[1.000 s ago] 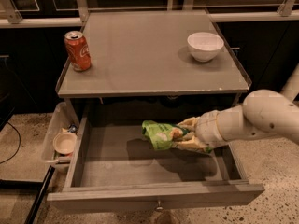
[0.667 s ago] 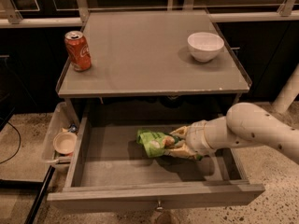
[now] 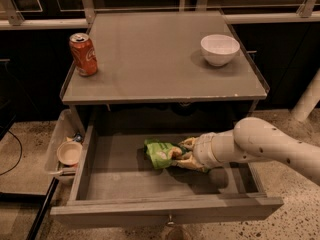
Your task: Place green rice chip bag into top drawer
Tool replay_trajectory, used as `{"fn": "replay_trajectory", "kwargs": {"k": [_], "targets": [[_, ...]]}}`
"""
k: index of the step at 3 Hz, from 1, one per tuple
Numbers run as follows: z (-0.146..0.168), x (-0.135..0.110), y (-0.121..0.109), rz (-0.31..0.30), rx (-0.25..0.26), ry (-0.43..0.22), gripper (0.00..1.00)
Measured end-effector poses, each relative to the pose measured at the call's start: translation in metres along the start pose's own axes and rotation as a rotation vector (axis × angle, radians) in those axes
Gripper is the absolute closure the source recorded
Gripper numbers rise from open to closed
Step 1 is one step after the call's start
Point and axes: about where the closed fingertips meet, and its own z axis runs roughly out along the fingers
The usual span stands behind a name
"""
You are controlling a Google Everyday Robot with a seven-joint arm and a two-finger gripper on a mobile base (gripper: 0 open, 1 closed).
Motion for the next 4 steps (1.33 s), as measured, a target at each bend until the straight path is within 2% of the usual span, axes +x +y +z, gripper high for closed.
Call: {"fn": "replay_trajectory", "kwargs": {"k": [3,4], "targets": [[0.0,0.0,0.001,0.0,-0.001,-0.001,0.12],[-0.009,-0.011,0.004,-0.03,-0.011,-0.012,0.0]]}}
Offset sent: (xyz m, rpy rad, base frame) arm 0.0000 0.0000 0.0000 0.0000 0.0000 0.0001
